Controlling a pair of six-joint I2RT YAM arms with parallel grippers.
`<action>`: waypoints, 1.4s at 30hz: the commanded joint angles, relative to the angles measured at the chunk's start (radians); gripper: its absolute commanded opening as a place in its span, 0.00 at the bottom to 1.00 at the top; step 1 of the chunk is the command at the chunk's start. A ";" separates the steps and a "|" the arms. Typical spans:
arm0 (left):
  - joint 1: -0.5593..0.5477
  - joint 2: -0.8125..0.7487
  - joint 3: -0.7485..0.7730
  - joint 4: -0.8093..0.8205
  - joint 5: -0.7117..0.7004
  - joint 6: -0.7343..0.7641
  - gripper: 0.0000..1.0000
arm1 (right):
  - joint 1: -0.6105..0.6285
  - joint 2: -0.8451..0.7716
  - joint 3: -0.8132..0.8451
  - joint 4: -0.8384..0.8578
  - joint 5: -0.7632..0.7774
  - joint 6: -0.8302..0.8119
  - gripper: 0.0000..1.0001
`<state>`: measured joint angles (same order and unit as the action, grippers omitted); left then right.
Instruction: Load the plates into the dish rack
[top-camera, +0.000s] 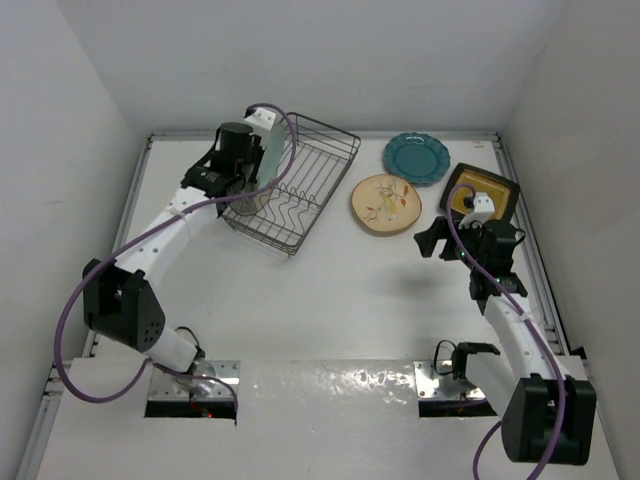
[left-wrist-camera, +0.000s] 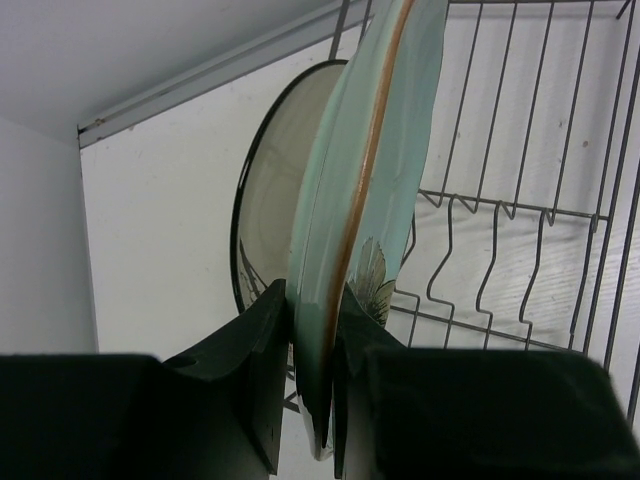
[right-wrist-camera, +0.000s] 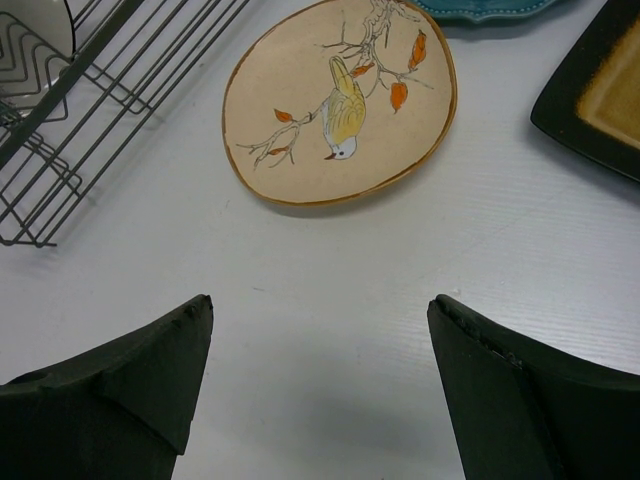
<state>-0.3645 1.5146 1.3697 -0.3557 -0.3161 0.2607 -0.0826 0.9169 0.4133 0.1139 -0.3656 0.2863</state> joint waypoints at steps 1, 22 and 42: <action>0.009 -0.011 0.011 0.198 0.003 0.021 0.00 | 0.003 -0.006 0.005 0.006 0.010 -0.019 0.86; 0.021 -0.019 -0.038 0.300 -0.063 0.081 0.00 | 0.003 0.008 0.015 0.000 -0.009 -0.032 0.87; 0.027 0.016 -0.107 0.331 -0.095 0.032 0.00 | 0.003 0.017 0.013 -0.005 -0.033 -0.036 0.87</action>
<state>-0.3519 1.5311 1.2552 -0.2142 -0.3618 0.2974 -0.0826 0.9394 0.4133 0.0940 -0.3775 0.2615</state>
